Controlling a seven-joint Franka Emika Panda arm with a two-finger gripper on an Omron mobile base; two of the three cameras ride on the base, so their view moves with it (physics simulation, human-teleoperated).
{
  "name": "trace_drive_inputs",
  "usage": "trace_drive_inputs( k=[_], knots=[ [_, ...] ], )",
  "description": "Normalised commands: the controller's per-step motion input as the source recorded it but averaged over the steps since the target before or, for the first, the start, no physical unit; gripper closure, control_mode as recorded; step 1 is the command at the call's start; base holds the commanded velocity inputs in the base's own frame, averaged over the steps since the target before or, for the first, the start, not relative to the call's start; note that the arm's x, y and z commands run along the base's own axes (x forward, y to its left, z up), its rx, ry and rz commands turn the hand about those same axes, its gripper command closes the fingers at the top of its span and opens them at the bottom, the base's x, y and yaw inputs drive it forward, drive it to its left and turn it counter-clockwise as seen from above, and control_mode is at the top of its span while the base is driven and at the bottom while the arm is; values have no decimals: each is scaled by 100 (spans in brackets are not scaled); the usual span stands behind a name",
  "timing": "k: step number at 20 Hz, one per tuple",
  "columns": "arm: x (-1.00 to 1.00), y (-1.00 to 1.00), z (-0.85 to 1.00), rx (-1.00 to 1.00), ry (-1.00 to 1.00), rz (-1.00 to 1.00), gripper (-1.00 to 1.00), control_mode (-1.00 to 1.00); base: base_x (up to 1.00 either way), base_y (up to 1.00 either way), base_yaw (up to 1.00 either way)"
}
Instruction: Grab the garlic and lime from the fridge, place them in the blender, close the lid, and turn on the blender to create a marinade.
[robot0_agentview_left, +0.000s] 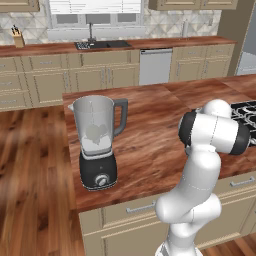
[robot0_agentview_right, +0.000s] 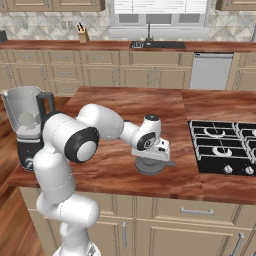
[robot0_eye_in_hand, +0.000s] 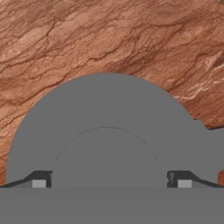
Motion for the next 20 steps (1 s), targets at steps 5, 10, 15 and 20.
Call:
trace_drive_inputs(
  k=[5, 10, 15, 20],
  knots=[
    [0, 0, -18, -1, 4, 0, -100, -100, 0, 0, 0],
    [0, 0, -36, -1, 1, 0, -100, -100, 0, 0, 0],
    [-1, 0, -56, 0, 0, 0, 100, -100, 0, 0, 0],
    [0, 0, -7, 0, -2, 0, 100, -100, 0, 0, 0]
  ],
)
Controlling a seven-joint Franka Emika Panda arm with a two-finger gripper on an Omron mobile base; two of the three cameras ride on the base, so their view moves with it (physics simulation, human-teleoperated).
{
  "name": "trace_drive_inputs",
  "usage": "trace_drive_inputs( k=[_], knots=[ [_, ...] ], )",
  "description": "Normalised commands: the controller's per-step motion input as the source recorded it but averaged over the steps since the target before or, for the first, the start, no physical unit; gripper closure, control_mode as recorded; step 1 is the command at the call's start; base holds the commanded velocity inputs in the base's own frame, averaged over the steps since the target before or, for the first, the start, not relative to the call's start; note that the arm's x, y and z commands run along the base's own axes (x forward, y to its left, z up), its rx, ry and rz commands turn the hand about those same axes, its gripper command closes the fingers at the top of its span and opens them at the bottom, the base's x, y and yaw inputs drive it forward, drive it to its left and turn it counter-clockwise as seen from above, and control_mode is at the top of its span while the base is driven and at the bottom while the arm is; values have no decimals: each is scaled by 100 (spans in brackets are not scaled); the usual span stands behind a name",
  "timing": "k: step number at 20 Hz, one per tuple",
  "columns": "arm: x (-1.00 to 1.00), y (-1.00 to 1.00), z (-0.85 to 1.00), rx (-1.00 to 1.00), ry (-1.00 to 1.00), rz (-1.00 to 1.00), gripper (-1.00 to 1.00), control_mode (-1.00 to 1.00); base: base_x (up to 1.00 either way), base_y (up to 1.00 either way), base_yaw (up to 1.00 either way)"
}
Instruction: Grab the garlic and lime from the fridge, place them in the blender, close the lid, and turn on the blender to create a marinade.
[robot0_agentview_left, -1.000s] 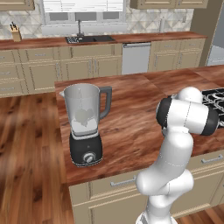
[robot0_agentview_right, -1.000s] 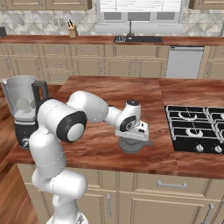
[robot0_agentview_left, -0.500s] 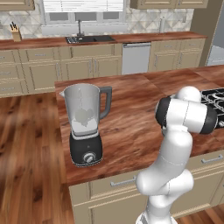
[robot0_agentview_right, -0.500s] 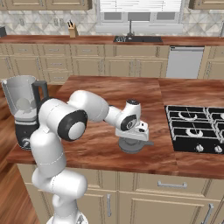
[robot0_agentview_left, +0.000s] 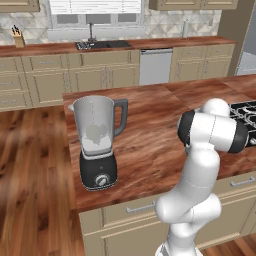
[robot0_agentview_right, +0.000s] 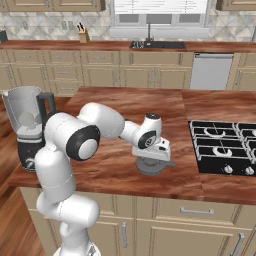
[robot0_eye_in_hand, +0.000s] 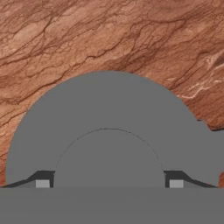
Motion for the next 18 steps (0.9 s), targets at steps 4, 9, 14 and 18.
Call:
trace_drive_inputs(
  k=[4, 9, 14, 18],
  knots=[
    [-6, 0, 3, 0, 0, 0, 100, -100, 0, 0, 0],
    [-15, 6, 51, 0, -4, 0, 100, -100, 0, 0, 0],
    [-1, 26, 99, -2, -10, 0, 100, -100, 0, 0, 0],
    [0, 52, 100, -8, -14, 0, 100, -100, 0, 0, 0]
  ],
)
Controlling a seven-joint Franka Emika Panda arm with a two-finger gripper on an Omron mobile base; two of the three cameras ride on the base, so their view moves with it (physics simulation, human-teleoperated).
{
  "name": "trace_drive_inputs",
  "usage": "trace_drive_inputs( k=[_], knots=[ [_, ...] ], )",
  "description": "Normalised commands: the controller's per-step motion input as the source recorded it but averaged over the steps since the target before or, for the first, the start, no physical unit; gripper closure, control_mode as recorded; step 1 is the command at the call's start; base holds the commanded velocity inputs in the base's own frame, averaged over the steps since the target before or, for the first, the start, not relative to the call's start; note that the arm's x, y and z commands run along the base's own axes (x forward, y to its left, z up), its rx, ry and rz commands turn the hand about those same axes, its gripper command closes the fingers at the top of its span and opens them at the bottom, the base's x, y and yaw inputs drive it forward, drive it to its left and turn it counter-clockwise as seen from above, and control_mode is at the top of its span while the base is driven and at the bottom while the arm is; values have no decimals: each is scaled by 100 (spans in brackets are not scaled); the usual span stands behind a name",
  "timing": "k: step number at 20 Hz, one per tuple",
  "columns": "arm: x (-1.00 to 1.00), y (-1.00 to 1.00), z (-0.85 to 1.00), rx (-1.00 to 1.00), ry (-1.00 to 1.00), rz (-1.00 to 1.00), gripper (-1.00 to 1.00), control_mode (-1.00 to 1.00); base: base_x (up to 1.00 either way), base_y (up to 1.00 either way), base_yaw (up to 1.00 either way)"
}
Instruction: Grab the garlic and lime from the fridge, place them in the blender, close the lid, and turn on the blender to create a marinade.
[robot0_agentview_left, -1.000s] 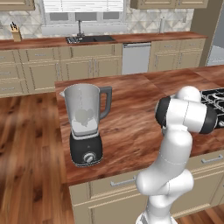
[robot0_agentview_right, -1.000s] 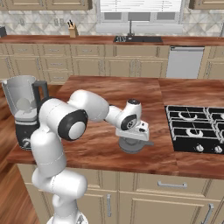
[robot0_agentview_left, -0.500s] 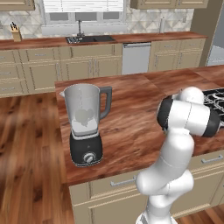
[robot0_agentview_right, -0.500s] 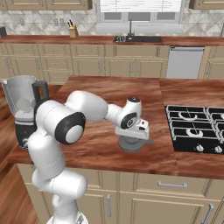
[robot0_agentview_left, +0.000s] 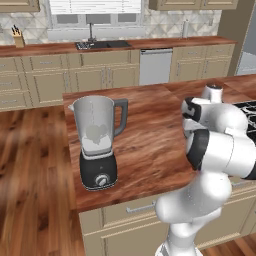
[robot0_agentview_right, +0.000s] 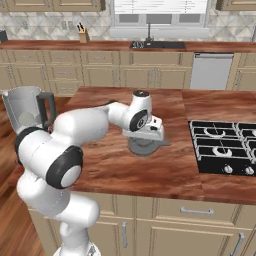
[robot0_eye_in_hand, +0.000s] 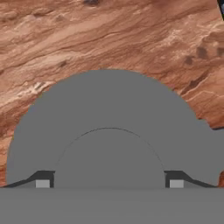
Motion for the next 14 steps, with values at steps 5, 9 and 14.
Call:
trace_drive_inputs(
  k=[5, 9, 14],
  knots=[
    [0, 64, 100, -10, -11, 0, 100, -100, 0, 0, 0],
    [6, 57, 100, -7, -8, 0, 100, -100, 0, 0, 0],
    [11, 65, 100, -2, -9, 0, 100, -100, 0, 0, 0]
  ],
)
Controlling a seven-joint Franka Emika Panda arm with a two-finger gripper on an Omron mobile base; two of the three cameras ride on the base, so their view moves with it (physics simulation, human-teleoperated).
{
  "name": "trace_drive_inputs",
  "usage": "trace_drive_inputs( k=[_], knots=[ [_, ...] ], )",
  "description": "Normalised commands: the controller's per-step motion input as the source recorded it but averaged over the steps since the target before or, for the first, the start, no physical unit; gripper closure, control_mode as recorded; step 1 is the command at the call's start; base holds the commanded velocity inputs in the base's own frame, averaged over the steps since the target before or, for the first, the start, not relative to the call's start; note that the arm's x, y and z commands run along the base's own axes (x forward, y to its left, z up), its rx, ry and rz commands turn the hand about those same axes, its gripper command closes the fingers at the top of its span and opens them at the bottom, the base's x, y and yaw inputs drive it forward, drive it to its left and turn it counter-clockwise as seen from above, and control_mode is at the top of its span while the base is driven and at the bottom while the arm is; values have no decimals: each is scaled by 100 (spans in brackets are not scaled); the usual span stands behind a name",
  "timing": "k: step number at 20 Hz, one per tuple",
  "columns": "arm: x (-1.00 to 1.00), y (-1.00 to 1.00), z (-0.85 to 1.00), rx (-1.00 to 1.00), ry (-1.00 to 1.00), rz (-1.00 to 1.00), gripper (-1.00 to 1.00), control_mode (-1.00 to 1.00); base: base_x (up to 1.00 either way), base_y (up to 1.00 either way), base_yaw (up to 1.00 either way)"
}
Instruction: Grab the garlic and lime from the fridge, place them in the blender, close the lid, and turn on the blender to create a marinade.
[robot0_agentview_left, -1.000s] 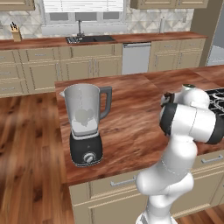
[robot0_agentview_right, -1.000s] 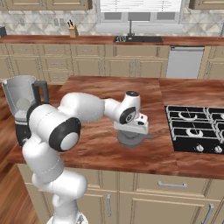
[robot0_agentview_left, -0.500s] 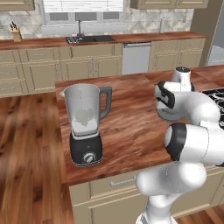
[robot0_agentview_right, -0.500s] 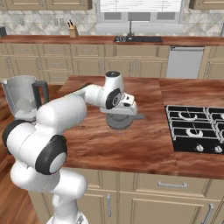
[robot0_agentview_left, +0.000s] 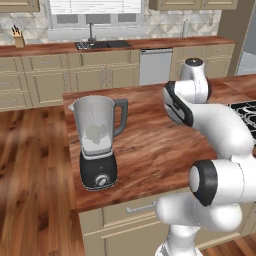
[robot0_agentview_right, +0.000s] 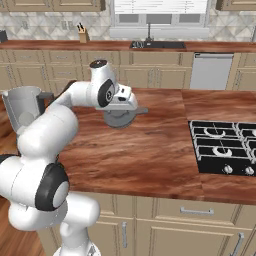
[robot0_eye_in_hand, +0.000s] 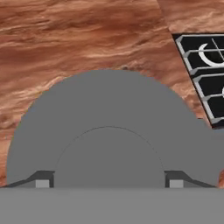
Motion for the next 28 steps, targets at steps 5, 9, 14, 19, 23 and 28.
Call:
trace_drive_inputs(
  k=[5, 9, 14, 19, 23, 28],
  knots=[
    [6, 71, 100, 0, -4, 0, 100, -100, 0, 0, 0],
    [11, 77, 100, 0, 0, 0, 100, -100, 0, 0, 0],
    [6, 85, 100, 4, 1, 0, 100, -100, 0, 0, 0],
    [3, 50, 28, 10, 23, 0, 100, -100, 0, 0, 0],
    [0, 10, -12, 13, 11, 0, 100, -100, 0, 0, 0],
    [8, 36, -2, 2, 0, -1, 100, -100, 0, 0, 0]
  ],
)
